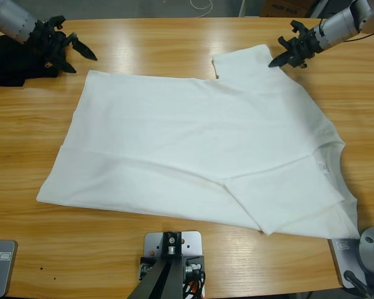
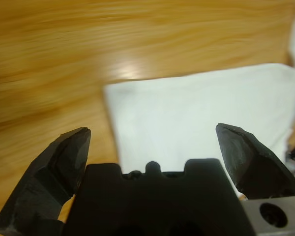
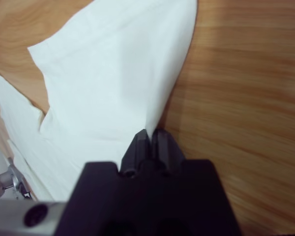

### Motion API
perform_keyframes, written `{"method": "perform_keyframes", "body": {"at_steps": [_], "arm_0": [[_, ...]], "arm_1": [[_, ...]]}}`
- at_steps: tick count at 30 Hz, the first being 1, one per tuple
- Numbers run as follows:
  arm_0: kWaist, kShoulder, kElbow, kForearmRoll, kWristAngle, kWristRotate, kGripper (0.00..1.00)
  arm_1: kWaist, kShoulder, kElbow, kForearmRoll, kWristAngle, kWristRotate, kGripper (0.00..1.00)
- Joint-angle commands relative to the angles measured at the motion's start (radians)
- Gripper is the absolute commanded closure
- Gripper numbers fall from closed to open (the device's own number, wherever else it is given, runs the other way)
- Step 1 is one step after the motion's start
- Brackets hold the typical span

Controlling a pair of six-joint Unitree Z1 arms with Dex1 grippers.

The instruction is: Fold clothes

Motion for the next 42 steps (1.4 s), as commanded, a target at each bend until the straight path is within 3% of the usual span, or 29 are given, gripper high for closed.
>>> {"method": "perform_keyframes", "body": {"at_steps": [1,7,17,20,22,23,38,39,40,42], "arm_0": [[-0.041,0.122,-0.076,0.030,0.105,0.005,0.023],[-0.125,0.215,-0.264,0.194,0.262,0.005,0.023],[-0.148,0.223,-0.274,0.265,0.318,0.014,0.039],[-0.148,0.222,-0.282,0.273,0.318,0.036,0.345],[-0.146,0.225,-0.291,0.274,0.318,0.038,0.710],[-0.147,0.227,-0.293,0.274,0.318,0.038,0.759],[-0.184,0.260,-0.335,0.282,0.420,0.031,0.753],[-0.184,0.261,-0.336,0.284,0.426,0.031,0.795],[-0.184,0.262,-0.338,0.287,0.431,0.031,0.906],[-0.185,0.268,-0.350,0.300,0.435,0.031,0.968]], "arm_1": [[0.013,0.075,0.003,0.003,-0.005,-0.014,1.000],[0.013,0.074,0.003,0.001,-0.005,-0.016,1.000],[0.013,0.074,0.004,-0.006,-0.003,-0.016,1.000],[0.013,0.074,0.004,-0.008,0.000,-0.016,1.000],[0.013,0.074,0.004,-0.010,0.001,-0.016,1.000],[0.013,0.074,0.004,-0.010,0.001,-0.016,1.000],[0.013,0.073,0.006,-0.013,0.003,-0.016,1.000],[0.013,0.073,0.006,-0.013,0.003,-0.016,1.000],[0.013,0.073,0.007,-0.013,0.003,-0.016,1.000],[0.013,0.073,0.007,-0.014,0.004,-0.016,1.000]]}}
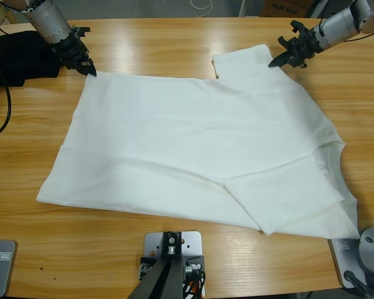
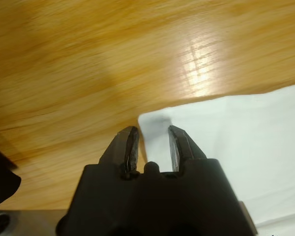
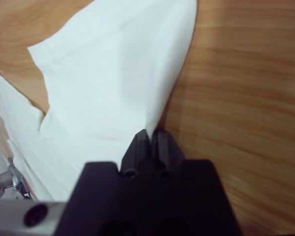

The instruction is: Fold clothes

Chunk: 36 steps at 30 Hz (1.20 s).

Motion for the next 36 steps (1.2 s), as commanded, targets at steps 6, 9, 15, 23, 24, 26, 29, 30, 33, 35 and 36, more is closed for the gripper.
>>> {"method": "perform_keyframes", "body": {"at_steps": [6,9,15,23,24,26,29,30,33,35,36], "arm_0": [[-0.024,0.117,-0.049,0.068,0.105,0.006,1.000],[-0.027,0.117,-0.051,0.071,0.120,0.005,1.000],[-0.028,0.095,-0.028,0.077,0.072,0.006,1.000],[0.004,0.067,-0.033,0.115,-0.202,-0.021,1.000],[0.006,0.068,-0.028,0.128,-0.214,-0.018,1.000],[0.011,0.068,-0.015,0.150,-0.229,-0.009,1.000],[0.018,0.060,-0.002,0.170,-0.256,0.001,1.000],[0.017,0.053,0.000,0.171,-0.261,0.005,1.000],[0.017,0.024,0.008,0.172,-0.279,0.008,1.000],[0.017,0.000,0.027,0.175,-0.291,0.008,1.000],[0.017,-0.012,0.043,0.175,-0.296,0.008,1.000]], "arm_1": [[0.013,0.071,0.008,-0.016,0.004,-0.014,1.000],[0.013,0.071,0.007,-0.017,0.006,-0.014,1.000],[0.013,0.056,0.014,-0.018,0.004,-0.020,1.000],[0.023,-0.049,0.047,0.017,0.051,-0.017,1.000],[0.031,-0.064,0.062,0.021,0.051,-0.016,1.000],[0.047,-0.087,0.089,0.025,0.063,-0.011,1.000],[0.058,-0.126,0.153,0.019,0.076,-0.010,1.000],[0.059,-0.144,0.180,0.007,0.077,-0.010,1.000],[0.059,-0.198,0.244,-0.022,0.085,-0.011,1.000],[0.062,-0.232,0.272,-0.024,0.088,-0.011,1.000],[0.063,-0.248,0.286,-0.024,0.090,-0.011,1.000]]}}
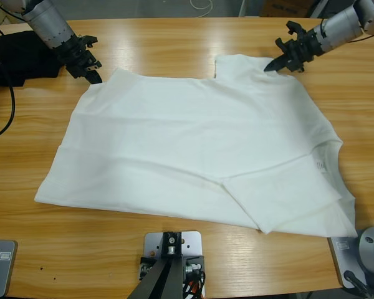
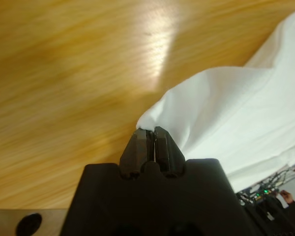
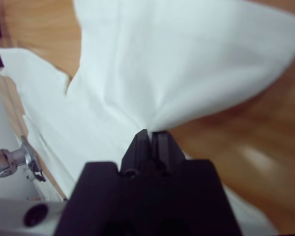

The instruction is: Fold clothes

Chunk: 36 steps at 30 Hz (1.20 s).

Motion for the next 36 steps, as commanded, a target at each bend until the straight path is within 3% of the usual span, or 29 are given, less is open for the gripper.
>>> {"method": "perform_keyframes", "body": {"at_steps": [1,17,30,36], "arm_0": [[0.012,-0.046,0.090,0.021,-0.054,0.018,1.000],[0.106,-0.264,0.408,0.016,-0.046,0.114,1.000],[0.094,-0.334,0.522,0.023,-0.052,0.164,1.000],[0.020,-0.362,0.563,0.031,-0.057,0.162,1.000]], "arm_1": [[0.019,-0.141,0.145,-0.028,0.035,0.003,1.000],[0.060,-0.327,0.411,-0.039,0.027,0.038,1.000],[0.064,-0.339,0.431,0.135,0.017,0.106,1.000],[0.066,-0.400,0.493,0.130,-0.014,0.146,1.000]]}}
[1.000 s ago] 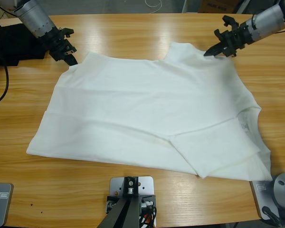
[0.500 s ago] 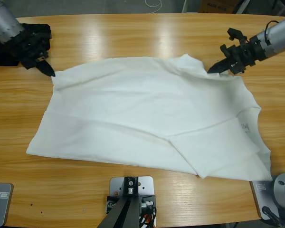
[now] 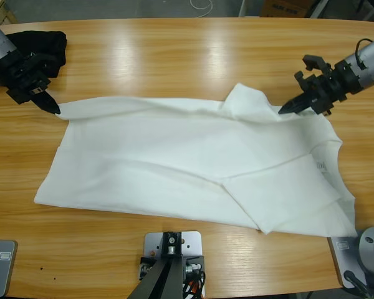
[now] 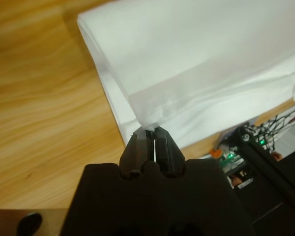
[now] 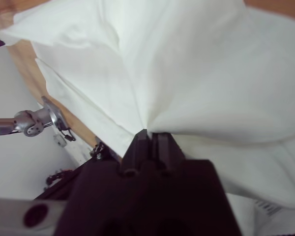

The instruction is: Fold clothes

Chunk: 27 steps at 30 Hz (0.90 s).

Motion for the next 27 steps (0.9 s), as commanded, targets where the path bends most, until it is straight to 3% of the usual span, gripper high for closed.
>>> {"method": "perform_keyframes", "body": {"at_steps": [1,12,17,23,27], "arm_0": [[-0.086,-0.051,0.081,0.014,-0.006,0.003,1.000],[-0.099,-0.173,0.337,-0.122,0.039,-0.041,1.000],[-0.071,-0.179,0.342,-0.130,0.065,-0.039,1.000],[0.008,-0.198,0.313,-0.122,0.087,-0.022,1.000],[0.009,-0.191,0.305,-0.116,0.086,-0.016,1.000]], "arm_1": [[0.020,-0.095,0.090,0.012,-0.042,0.050,1.000],[0.132,-0.185,0.210,-0.069,-0.070,0.160,1.000],[0.146,-0.283,0.239,-0.070,-0.089,0.226,1.000],[0.055,-0.407,0.199,-0.043,-0.148,0.227,1.000],[0.051,-0.371,0.200,0.018,-0.165,0.220,1.000]]}}
